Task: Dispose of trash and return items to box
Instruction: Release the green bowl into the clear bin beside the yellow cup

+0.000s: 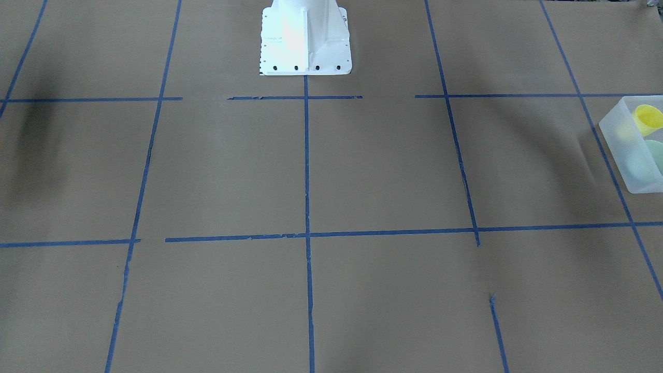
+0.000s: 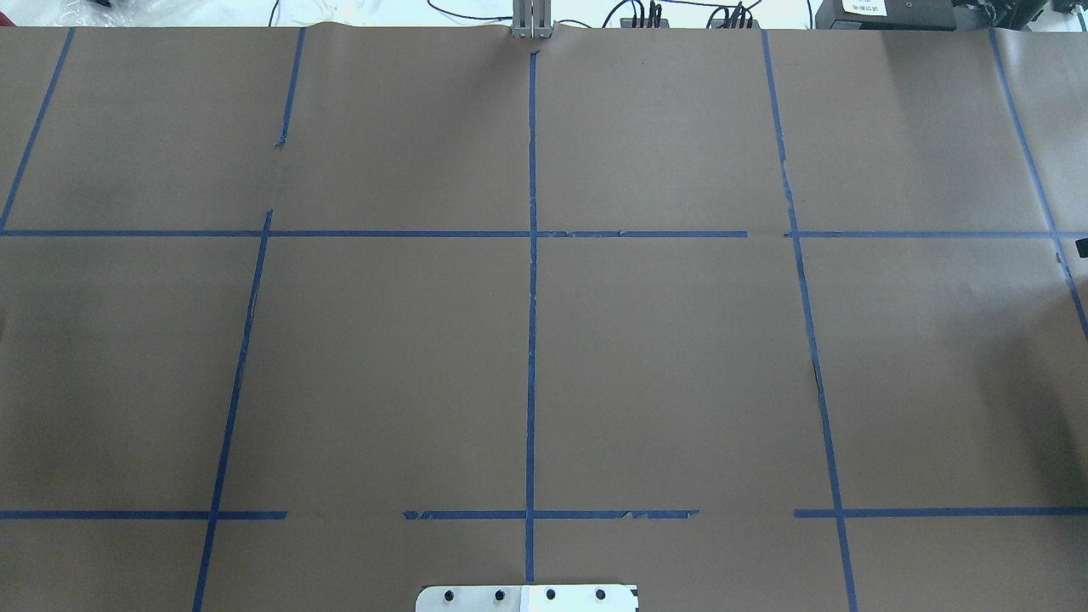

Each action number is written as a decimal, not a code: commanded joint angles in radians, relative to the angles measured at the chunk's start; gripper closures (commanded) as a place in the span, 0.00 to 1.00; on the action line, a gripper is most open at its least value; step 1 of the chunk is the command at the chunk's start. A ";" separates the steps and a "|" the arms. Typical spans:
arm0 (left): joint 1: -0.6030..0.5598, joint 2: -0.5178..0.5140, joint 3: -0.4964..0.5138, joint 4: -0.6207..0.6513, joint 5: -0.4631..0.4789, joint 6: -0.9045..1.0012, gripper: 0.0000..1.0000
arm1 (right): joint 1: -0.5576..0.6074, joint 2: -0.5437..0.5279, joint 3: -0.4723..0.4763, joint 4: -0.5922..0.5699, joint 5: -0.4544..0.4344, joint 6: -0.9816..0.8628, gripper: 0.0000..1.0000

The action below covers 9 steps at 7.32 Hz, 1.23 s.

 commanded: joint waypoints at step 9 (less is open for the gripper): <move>-0.033 -0.056 -0.458 1.102 -0.019 0.069 0.00 | 0.065 -0.039 0.016 -0.226 0.130 -0.185 0.00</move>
